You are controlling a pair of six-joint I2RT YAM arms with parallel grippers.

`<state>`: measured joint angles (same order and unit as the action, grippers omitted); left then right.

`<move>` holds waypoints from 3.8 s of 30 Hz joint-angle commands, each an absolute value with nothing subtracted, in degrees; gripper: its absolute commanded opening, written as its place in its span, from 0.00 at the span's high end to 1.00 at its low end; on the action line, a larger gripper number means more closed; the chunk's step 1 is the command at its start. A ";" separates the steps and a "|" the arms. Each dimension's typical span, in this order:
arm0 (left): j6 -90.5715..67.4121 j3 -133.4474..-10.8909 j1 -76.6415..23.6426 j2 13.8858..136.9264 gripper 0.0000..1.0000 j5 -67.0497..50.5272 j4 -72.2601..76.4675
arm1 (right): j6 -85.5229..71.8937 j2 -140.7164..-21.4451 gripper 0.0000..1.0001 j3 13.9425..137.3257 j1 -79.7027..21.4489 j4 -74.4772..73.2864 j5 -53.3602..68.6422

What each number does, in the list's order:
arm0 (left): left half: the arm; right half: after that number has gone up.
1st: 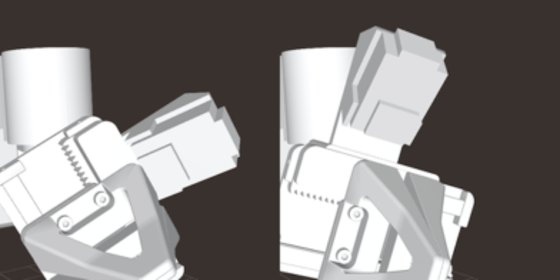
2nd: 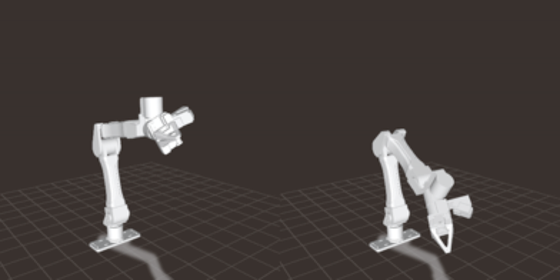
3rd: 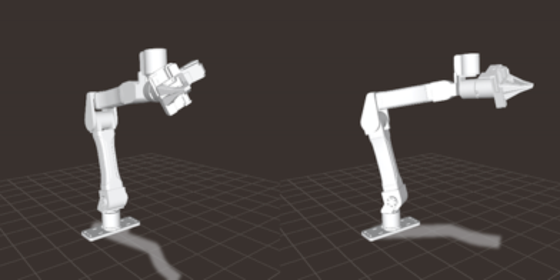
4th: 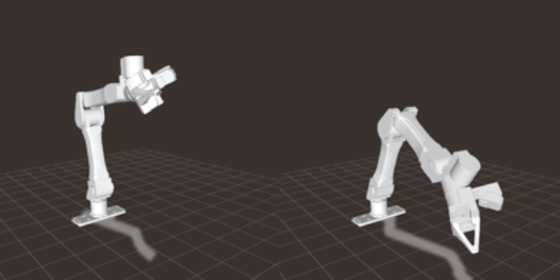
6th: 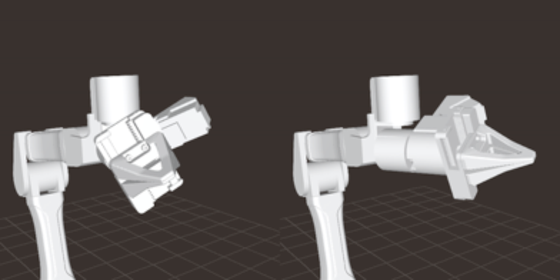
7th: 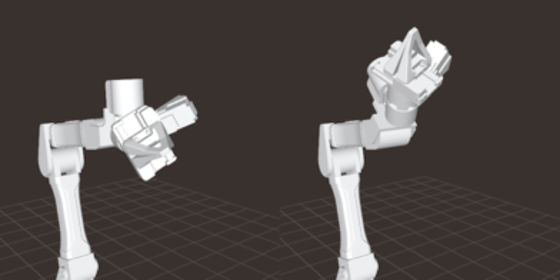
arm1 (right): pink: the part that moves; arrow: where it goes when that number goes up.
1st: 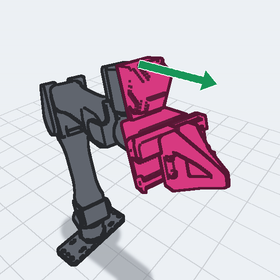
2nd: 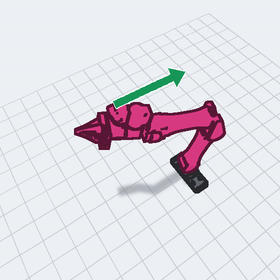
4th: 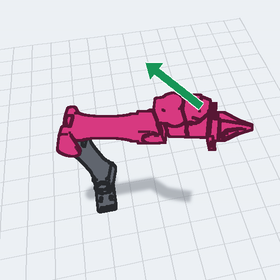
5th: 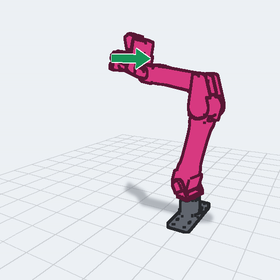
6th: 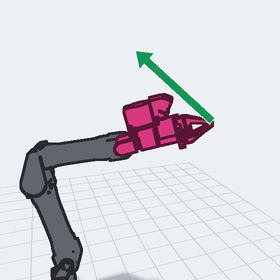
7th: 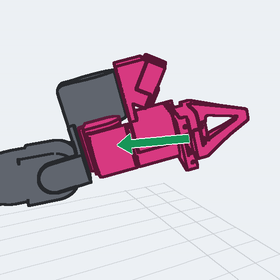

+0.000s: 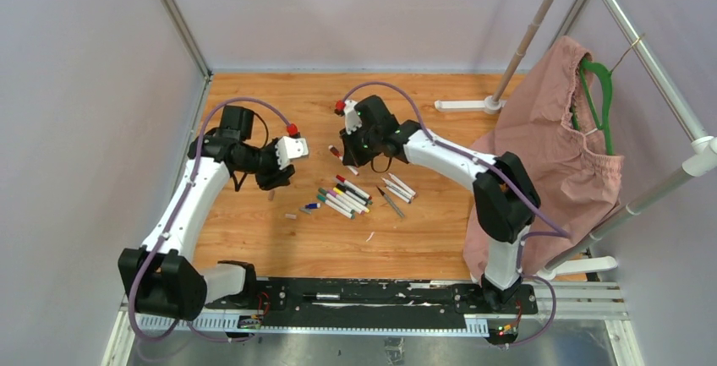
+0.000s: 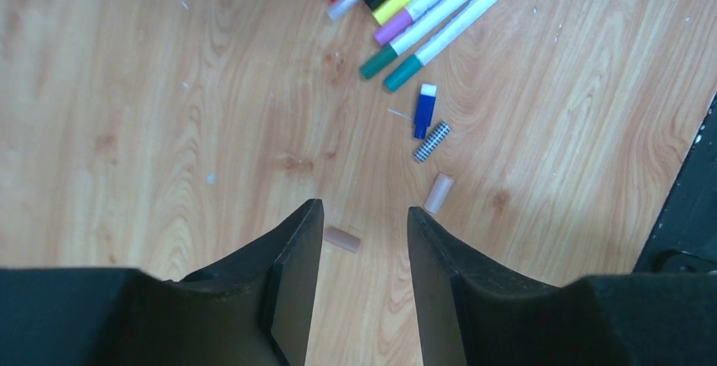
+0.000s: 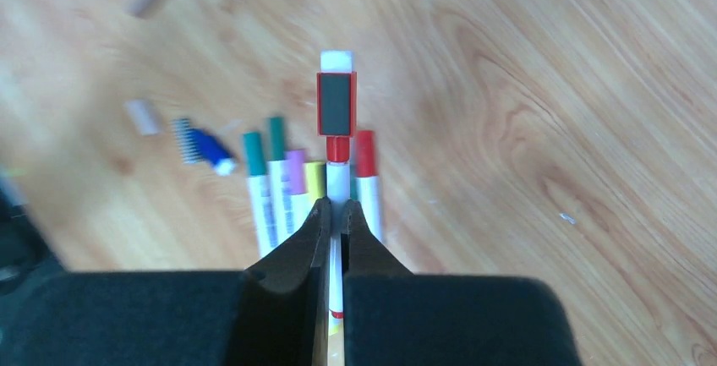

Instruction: Open the pen caps

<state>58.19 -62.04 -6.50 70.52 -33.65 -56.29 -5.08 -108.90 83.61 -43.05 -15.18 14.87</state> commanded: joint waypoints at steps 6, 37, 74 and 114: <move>80.22 -60.37 -13.00 59.72 0.54 -33.37 -56.95 | -19.43 -99.92 1.00 80.26 -42.55 -17.11 45.40; 95.15 -56.30 -27.51 53.86 0.65 -22.07 -51.19 | -36.64 -103.67 1.00 84.18 -47.29 -6.74 57.08; 91.35 -52.95 -27.47 54.40 1.00 -11.39 -40.52 | -39.03 -94.39 1.00 66.44 -46.17 -2.55 52.99; 78.70 -48.08 -19.16 81.20 0.96 -9.49 -43.18 | -7.40 -95.07 0.90 57.72 -43.04 -16.56 -5.67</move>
